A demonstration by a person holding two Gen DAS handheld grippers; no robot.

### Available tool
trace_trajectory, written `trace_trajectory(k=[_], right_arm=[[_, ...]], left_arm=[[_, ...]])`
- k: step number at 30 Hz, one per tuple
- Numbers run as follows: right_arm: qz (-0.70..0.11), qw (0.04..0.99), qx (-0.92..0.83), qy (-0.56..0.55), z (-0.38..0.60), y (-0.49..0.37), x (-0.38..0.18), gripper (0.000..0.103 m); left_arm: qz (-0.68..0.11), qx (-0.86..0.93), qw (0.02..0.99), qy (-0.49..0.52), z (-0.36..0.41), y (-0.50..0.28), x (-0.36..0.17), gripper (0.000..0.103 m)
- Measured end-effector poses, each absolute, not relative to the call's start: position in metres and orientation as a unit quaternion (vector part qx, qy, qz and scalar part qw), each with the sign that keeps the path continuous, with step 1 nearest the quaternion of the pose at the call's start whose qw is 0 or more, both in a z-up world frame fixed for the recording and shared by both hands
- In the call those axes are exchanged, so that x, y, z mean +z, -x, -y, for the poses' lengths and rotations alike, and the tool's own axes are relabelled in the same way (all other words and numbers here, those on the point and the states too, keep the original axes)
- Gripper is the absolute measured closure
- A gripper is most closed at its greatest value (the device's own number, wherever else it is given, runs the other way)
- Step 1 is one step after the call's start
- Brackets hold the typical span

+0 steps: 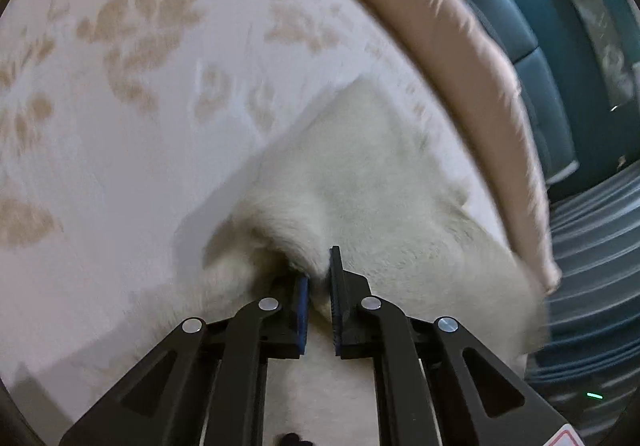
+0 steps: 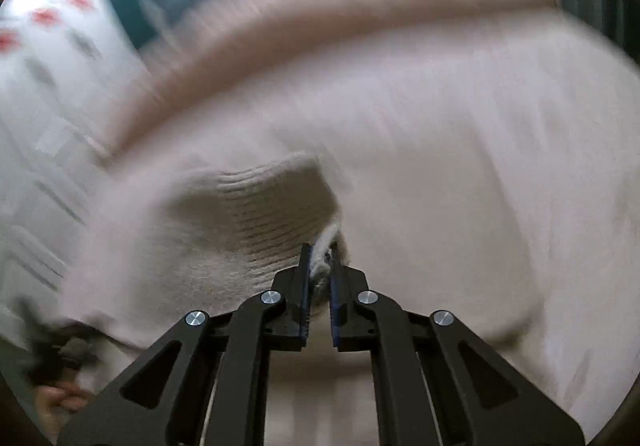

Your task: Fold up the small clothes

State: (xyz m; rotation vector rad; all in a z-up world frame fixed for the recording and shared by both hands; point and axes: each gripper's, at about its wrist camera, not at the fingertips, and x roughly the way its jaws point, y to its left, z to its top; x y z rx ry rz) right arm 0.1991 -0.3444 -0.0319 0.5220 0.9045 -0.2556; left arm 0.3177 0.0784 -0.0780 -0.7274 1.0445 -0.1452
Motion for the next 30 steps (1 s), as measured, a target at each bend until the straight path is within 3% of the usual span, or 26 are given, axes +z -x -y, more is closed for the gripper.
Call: trace_trajectory(k=[3,5,9,13,15,20,23,28,30], right_arm=[[-0.361,0.863,-0.101,-0.338,0.365,-0.174,-0.026,0.097],[-0.332,0.876,-0.093,-0.336,0.364,-0.171,-0.013,0.096],[-0.429,0.861,-0.135,-0.237,0.349,-0.193,-0.052,0.094],[-0.337,0.886,-0.199,-0.250,0.333,-0.161,-0.008,0.089],[-0.309,0.903,-0.139,-0.263,0.308,-0.167,0.013,0.089],[-0.384,0.903,0.082,-0.174,0.167,-0.253,0.020,0.090],[-0.436,0.883,0.115,-0.127,0.113,-0.291,-0.005,0.090],[-0.468,0.875,0.067,-0.106,0.152,-0.295,-0.040,0.095],[-0.457,0.876,0.040,-0.147,0.212,-0.279,-0.042,0.103]], left_arm=[[-0.473,-0.066,0.819,0.317,-0.072,-0.310,-0.081,0.095],[-0.469,-0.063,0.833,0.287,-0.066,-0.309,-0.080,0.092],[-0.464,-0.059,0.845,0.258,-0.059,-0.306,-0.078,0.090],[-0.452,-0.068,0.852,0.256,-0.061,-0.304,-0.082,0.090],[-0.439,-0.072,0.858,0.256,-0.062,-0.299,-0.085,0.090],[-0.426,-0.076,0.864,0.257,-0.061,-0.295,-0.088,0.090],[-0.421,-0.079,0.866,0.258,-0.061,-0.293,-0.088,0.089],[-0.412,-0.087,0.866,0.269,-0.064,-0.291,-0.092,0.089],[-0.410,-0.088,0.867,0.270,-0.064,-0.291,-0.092,0.089]])
